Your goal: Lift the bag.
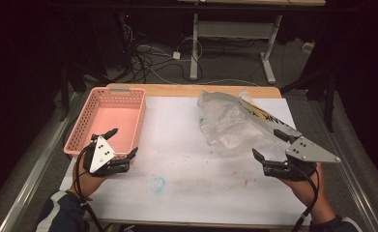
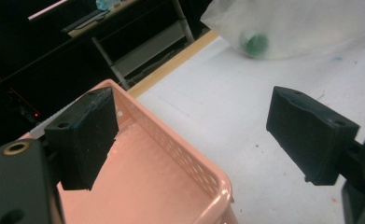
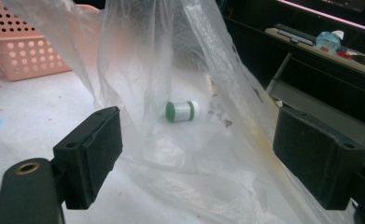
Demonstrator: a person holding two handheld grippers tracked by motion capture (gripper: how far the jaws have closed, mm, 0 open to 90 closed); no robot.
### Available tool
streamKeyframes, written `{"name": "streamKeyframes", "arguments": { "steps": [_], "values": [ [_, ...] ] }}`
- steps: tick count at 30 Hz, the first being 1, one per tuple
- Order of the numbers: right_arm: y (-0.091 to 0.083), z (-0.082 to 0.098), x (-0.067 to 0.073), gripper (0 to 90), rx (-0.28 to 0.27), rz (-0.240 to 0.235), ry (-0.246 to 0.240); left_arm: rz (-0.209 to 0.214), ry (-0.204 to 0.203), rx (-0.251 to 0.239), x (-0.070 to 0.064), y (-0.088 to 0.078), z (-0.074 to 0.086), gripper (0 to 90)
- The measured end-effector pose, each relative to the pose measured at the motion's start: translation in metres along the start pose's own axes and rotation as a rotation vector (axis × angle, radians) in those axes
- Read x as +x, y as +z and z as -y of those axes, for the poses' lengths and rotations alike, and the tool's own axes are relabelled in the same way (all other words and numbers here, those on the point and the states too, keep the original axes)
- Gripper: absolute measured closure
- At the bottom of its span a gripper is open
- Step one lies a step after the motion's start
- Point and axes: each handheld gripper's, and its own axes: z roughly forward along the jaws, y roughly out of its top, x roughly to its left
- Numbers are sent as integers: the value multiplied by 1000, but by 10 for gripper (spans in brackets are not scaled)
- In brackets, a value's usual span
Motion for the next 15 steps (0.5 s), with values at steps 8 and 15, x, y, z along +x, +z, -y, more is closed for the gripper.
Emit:
{"name": "streamKeyframes", "arguments": {
  "steps": [8, 15],
  "values": [
    [-1, 26, 6, 165, 9, 10, 2, 25, -7, 36, -9, 0, 13, 164],
    [0, 48, 11, 167, 41, -4, 6, 53, -8, 76, -18, 2, 23, 164]
  ]
}}
